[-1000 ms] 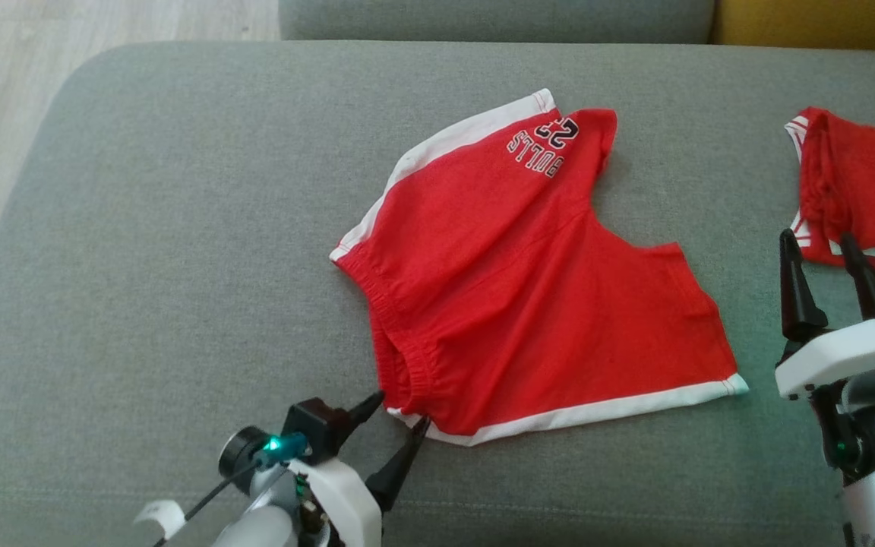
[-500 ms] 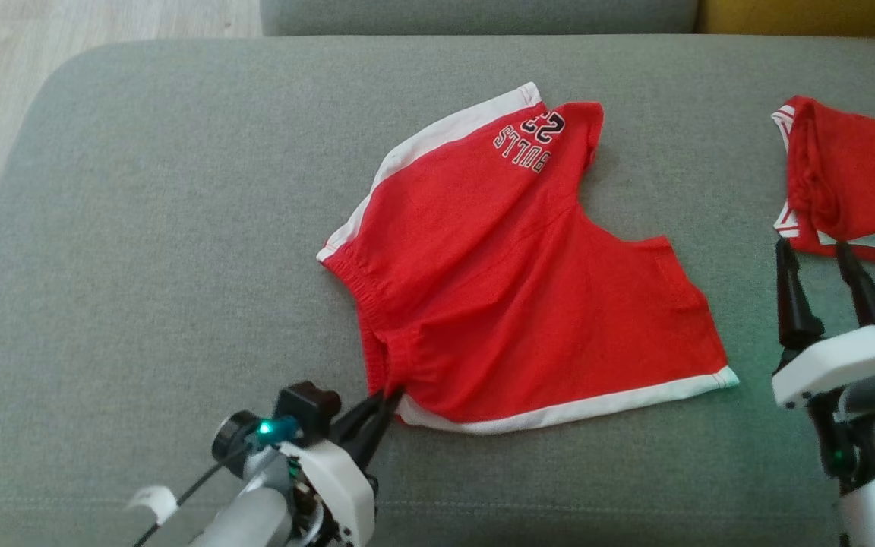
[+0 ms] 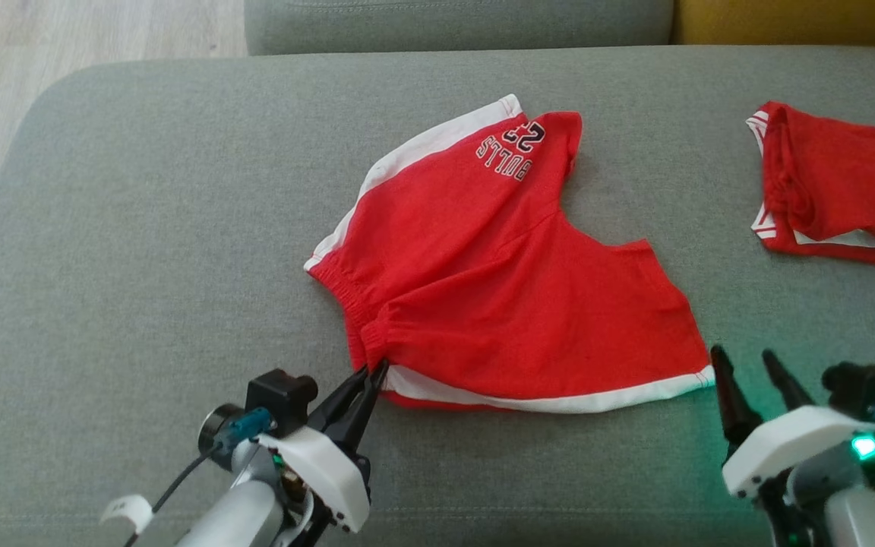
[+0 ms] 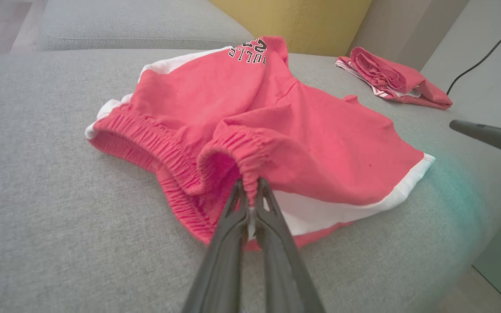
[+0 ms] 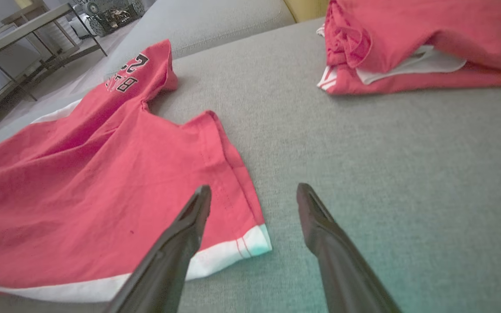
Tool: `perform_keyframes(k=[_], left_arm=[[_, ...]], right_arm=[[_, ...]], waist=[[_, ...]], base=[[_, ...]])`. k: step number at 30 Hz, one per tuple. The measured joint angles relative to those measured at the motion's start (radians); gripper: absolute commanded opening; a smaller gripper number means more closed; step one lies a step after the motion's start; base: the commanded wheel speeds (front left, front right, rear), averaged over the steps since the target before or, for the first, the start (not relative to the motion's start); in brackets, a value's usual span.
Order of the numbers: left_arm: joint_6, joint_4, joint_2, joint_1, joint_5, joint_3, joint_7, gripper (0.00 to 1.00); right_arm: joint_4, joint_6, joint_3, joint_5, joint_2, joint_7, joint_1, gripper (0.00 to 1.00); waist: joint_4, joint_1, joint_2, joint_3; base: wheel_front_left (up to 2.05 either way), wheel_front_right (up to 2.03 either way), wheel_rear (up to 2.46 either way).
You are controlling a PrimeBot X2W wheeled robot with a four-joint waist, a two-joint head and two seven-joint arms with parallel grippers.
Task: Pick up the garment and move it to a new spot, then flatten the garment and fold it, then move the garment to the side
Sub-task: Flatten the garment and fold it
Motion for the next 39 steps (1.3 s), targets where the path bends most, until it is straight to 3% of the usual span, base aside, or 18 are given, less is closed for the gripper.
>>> perform_keyframes(k=[14,25,26,27,28,33,39], left_arm=[[0.007,-0.025,0.009,0.018,0.000,-0.007,0.000,0.00],[0.009,-0.037,0.008,0.015,0.000,-0.012,0.000,0.00],[0.009,-0.037,0.008,0.014,0.000,-0.012,0.000,0.00],[0.009,-0.037,0.008,0.013,0.000,-0.013,0.000,0.00],[0.009,-0.037,0.008,0.012,0.000,-0.013,0.000,0.00],[0.016,-0.037,0.013,0.011,0.000,-0.013,0.000,0.00],[0.021,-0.041,0.039,0.010,-0.010,-0.011,0.003,0.00]], right_arm=[[0.139,0.000,0.022,0.001,0.001,0.022,-0.003,1.00],[0.244,0.000,0.033,0.007,-0.024,-0.009,-0.102,1.00],[0.248,0.000,0.039,0.009,-0.026,-0.009,-0.106,0.75],[0.253,0.000,0.044,0.016,-0.030,-0.008,-0.110,0.27],[0.257,0.000,0.050,0.023,-0.035,-0.004,-0.113,0.00],[0.240,0.000,0.108,0.085,-0.063,0.056,-0.121,0.00],[0.131,0.000,0.178,0.122,-0.151,0.082,-0.122,0.00]], waist=[[0.025,0.0000,0.0000,0.003],[0.056,0.0000,0.0000,0.047],[0.058,0.0000,0.0000,0.049],[0.059,0.0000,0.0000,0.050],[0.061,0.0000,0.0000,0.051],[0.063,0.0000,0.0000,0.043],[0.060,0.0000,0.0000,0.017]], base=[[0.00,0.00,0.00],[0.00,0.00,0.00],[0.00,0.00,0.00],[0.00,0.00,0.00],[0.00,0.00,0.00],[0.00,0.00,0.00],[0.00,0.00,0.00]])
